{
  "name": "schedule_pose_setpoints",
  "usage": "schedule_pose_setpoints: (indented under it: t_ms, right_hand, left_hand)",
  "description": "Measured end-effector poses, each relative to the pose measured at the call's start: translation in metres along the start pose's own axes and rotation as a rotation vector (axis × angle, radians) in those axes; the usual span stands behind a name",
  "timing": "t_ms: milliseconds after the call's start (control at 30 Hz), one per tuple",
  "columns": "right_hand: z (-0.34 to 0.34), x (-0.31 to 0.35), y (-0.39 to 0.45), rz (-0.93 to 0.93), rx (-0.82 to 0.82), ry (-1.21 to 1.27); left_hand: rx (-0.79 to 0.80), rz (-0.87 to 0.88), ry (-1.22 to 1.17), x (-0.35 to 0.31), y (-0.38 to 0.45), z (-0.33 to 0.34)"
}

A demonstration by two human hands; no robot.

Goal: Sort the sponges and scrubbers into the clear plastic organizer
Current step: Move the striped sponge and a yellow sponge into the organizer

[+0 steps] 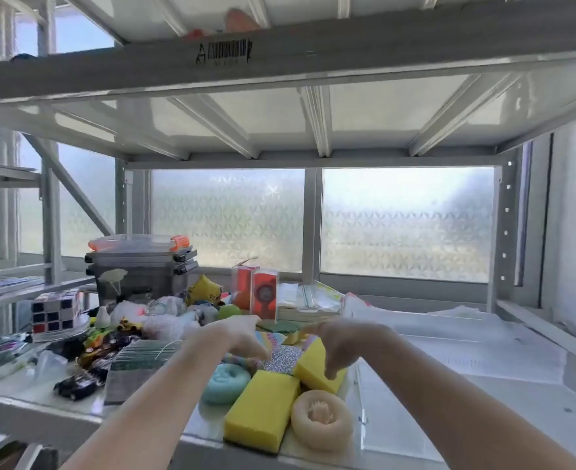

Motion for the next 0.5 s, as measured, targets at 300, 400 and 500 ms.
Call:
schedule_pose_setpoints:
  t_ms: [300, 400, 500]
  right_hand:
    - [0.029, 0.008, 0.040, 0.000, 0.123, -0.319]
    - [0.019, 0.015, 0.033, -0.043, 0.020, -0.290]
    - [-0.008, 0.014, 0.013, -0.105, -0.149, -0.078]
  left_hand:
    - [0.088, 0.013, -0.081, -0.002, 0.031, 0.018]
    - [0.058, 0.019, -0.013, -0.007, 0.032, 0.015]
    - [-0.111, -0.014, 0.067, -0.007, 0.024, -0.009]
Point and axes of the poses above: each hand's wrist, its own y-axis towards the middle knuckle, its own z-axis out of the palm, x = y × z, the point moved 9 cm from there along y, towards the middle knuckle, and after that the axes turned 15 degrees about x, right-handed, at the moved point
